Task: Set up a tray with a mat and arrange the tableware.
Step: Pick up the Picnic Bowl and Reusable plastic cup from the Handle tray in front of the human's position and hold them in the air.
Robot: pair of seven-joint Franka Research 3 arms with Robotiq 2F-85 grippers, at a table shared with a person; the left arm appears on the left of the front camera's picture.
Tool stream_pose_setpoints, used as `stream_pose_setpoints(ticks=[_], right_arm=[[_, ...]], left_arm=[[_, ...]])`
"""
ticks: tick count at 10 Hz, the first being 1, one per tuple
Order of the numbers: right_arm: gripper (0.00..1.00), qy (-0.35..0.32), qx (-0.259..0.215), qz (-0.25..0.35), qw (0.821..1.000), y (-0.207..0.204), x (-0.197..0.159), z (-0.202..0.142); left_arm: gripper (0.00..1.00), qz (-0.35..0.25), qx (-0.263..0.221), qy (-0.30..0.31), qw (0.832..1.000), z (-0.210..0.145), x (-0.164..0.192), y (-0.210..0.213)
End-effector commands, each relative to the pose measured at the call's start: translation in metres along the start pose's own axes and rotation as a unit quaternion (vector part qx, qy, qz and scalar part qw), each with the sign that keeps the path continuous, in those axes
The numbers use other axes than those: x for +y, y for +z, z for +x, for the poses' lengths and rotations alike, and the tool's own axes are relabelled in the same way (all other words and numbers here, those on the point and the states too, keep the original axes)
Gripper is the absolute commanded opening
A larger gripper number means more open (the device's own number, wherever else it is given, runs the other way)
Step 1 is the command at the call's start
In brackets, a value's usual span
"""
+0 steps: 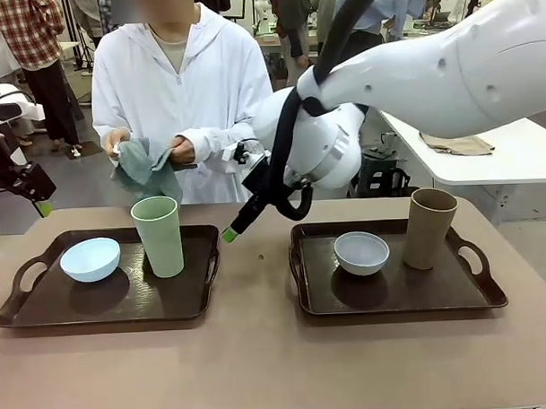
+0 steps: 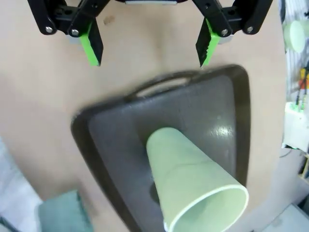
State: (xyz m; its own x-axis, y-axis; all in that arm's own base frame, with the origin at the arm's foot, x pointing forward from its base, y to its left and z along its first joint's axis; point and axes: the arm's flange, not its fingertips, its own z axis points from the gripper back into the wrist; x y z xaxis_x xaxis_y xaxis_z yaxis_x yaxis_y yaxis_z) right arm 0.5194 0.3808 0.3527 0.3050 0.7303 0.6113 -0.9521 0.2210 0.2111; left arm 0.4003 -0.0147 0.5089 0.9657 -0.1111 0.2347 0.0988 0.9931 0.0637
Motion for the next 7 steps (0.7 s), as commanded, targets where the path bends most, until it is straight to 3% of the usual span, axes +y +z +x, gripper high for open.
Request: stream_pose_setpoints(ticks=[1, 4, 5, 6, 7], right_arm=[[1.0, 0.021, 0.014, 0.013, 1.0, -0.014, 0.003, 0.014], [1.0, 0.031, 0.005, 0.009, 0.999, -0.024, 0.017, 0.026], [1.0, -0.015, -0.012, -0.018, 1.0, -0.014, 0.024, 0.026], [1.0, 0.041, 0.008, 0.022, 0.999, -0.026, 0.021, 0.024], [1.0, 0.041, 0.008, 0.022, 0.999, -0.026, 0.021, 0.024]], left_arm=[[1.0, -0.004, -0.004, 0.024, 1.0, 0.005, 0.0, -0.004], [1.0, -0.008, 0.002, 0.036, 0.999, 0.009, 0.004, -0.008], [1.0, -0.002, 0.005, 0.011, 1.0, 0.003, 0.003, -0.007], [1.0, -0.002, 0.005, 0.011, 1.0, 0.003, 0.003, -0.007], [1.0, -0.002, 0.005, 0.011, 1.0, 0.003, 0.003, -0.007]])
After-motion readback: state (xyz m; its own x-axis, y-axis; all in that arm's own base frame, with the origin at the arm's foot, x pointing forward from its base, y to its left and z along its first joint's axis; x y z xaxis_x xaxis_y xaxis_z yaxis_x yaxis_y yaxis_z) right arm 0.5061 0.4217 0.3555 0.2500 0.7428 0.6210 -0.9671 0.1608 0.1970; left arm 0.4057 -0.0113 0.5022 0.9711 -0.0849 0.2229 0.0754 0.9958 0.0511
